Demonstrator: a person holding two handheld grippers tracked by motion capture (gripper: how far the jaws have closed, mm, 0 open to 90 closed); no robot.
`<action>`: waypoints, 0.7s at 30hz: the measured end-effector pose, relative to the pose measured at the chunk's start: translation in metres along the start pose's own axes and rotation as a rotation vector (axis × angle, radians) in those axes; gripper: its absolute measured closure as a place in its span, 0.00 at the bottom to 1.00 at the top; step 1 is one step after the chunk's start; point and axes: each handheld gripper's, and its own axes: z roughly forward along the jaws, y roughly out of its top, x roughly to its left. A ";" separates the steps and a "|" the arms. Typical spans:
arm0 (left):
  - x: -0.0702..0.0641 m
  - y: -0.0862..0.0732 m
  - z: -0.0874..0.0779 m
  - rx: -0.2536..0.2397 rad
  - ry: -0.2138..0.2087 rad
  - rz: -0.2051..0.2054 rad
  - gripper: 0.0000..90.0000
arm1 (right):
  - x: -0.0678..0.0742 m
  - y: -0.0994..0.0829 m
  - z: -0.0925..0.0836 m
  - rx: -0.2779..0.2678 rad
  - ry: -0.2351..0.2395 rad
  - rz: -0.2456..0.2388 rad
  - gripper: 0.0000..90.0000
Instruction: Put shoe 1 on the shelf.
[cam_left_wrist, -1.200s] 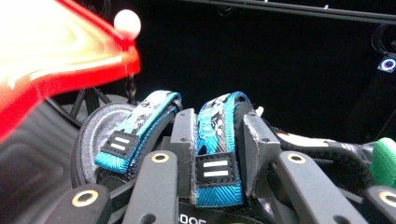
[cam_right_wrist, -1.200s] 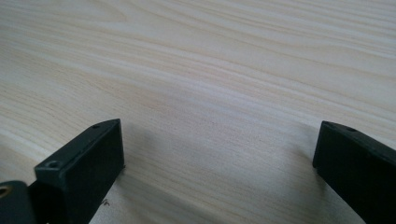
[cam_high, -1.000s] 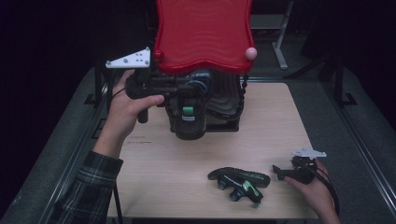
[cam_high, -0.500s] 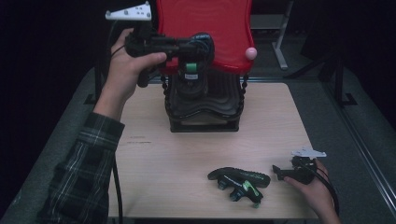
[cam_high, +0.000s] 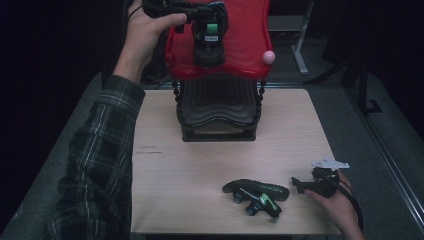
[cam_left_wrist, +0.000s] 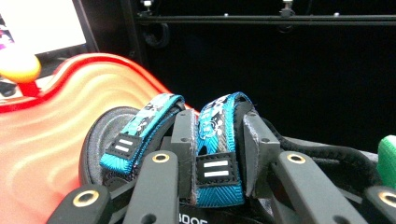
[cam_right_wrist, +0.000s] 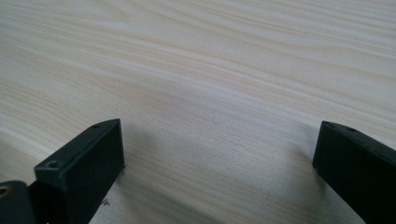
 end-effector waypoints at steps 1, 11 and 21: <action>0.006 0.002 0.003 -0.003 0.003 -0.005 0.77 | 0.000 0.000 0.000 0.000 0.000 -0.001 0.02; 0.045 0.006 0.017 0.003 0.060 -0.010 0.77 | 0.001 -0.001 -0.001 0.002 0.004 0.000 0.02; 0.055 -0.011 0.025 0.023 0.058 -0.009 0.77 | 0.001 -0.001 -0.001 0.002 0.007 -0.002 0.02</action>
